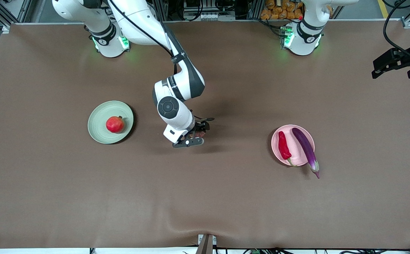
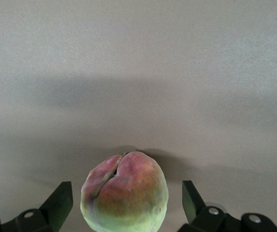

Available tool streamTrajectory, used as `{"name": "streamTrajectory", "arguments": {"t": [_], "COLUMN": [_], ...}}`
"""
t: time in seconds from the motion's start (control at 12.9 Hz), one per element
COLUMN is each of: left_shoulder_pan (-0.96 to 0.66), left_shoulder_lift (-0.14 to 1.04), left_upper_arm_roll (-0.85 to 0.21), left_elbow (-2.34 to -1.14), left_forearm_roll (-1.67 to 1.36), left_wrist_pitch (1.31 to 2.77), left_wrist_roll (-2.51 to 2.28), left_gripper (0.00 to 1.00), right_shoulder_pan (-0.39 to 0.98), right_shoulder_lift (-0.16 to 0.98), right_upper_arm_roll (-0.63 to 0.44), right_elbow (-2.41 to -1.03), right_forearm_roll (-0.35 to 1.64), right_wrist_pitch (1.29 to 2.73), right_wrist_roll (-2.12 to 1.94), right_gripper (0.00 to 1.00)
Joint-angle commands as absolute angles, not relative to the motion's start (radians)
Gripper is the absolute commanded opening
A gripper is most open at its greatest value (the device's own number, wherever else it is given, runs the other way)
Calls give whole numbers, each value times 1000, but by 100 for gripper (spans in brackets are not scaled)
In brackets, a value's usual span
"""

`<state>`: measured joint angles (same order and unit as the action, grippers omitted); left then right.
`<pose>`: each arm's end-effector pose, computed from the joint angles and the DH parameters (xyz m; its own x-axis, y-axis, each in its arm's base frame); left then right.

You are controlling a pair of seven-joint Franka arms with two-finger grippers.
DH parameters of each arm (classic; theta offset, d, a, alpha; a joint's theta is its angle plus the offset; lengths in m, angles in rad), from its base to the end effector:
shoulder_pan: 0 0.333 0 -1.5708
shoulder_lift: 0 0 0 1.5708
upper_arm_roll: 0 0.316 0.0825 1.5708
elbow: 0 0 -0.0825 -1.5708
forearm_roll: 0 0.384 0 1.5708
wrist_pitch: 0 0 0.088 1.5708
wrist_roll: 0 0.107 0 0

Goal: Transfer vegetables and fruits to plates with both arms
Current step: 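Grasp the pale peach with the right gripper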

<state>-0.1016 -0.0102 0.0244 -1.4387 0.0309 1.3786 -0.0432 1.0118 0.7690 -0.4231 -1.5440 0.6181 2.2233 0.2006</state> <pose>0.5290 -0.0371 0.6747 0.9984 -0.0280 -0.0484 -0.0296 -0.9990 -0.0325 0.5484 0.4439 0.2254 0.9911 0.1175 -0.0621 0.1042 -0.9772 -0.1848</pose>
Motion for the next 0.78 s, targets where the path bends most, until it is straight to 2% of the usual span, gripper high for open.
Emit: {"name": "streamTrajectory", "arguments": {"t": [0.0, 0.23, 0.39, 0.47, 0.62, 0.7], "left_shoulder_pan": [-106, -104, -101, -101, -101, -101], "left_shoulder_lift": [-34, -41, -78, -92, -97, -98], "left_upper_arm_roll": [25, 25, 23, 21, 21, 21], "left_elbow": [-1463, -1473, -1520, -1537, -1543, -1542], "left_forearm_roll": [18, 18, 18, 18, 18, 18], "left_wrist_pitch": [1368, 1370, 1394, 1397, 1397, 1396], "left_wrist_roll": [-31, -47, -49, -49, -49, -49], "left_gripper": [100, 100, 100, 100, 100, 100], "right_shoulder_pan": [1028, 1052, 1054, 1052, 1040, 1037], "right_shoulder_lift": [782, 802, 804, 802, 795, 781], "right_upper_arm_roll": [-428, -426, -426, -426, -428, -434], "right_elbow": [-1552, -1555, -1557, -1563, -1565, -1568], "right_forearm_roll": [603, 615, 615, 615, 615, 615], "right_wrist_pitch": [2249, 2250, 2269, 2284, 2277, 2269], "right_wrist_roll": [199, 209, 209, 209, 213, 212], "right_gripper": [100, 100, 100, 96, 57, 44]}}
